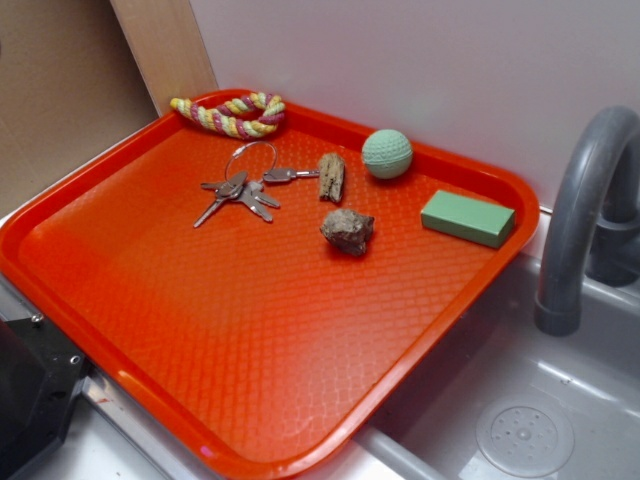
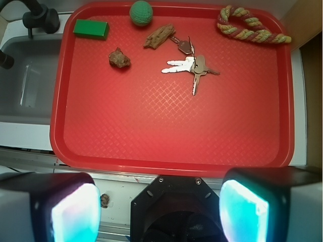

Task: Grab the silver keys.

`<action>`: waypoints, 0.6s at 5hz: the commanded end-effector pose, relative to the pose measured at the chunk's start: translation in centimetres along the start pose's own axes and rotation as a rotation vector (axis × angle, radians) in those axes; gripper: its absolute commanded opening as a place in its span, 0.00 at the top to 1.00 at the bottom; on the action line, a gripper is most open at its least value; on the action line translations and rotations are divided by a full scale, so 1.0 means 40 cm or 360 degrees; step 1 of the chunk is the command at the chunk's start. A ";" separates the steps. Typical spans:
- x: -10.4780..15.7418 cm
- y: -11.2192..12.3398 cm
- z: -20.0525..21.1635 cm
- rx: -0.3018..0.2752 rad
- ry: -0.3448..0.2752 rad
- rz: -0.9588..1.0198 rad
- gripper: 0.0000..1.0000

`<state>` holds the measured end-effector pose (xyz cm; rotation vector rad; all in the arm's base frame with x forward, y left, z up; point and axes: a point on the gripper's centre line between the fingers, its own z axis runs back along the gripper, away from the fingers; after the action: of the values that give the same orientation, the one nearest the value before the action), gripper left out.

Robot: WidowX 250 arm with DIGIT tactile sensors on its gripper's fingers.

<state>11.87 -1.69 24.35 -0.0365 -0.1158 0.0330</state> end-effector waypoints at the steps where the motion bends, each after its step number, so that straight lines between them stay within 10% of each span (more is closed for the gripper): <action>1: 0.000 0.000 0.000 0.0000 0.0000 0.0000 0.00; 3: 0.190 0.049 -0.107 0.0134 -0.0089 -0.0102 0.00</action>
<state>19.58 0.21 19.65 0.0459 -0.1294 -0.0338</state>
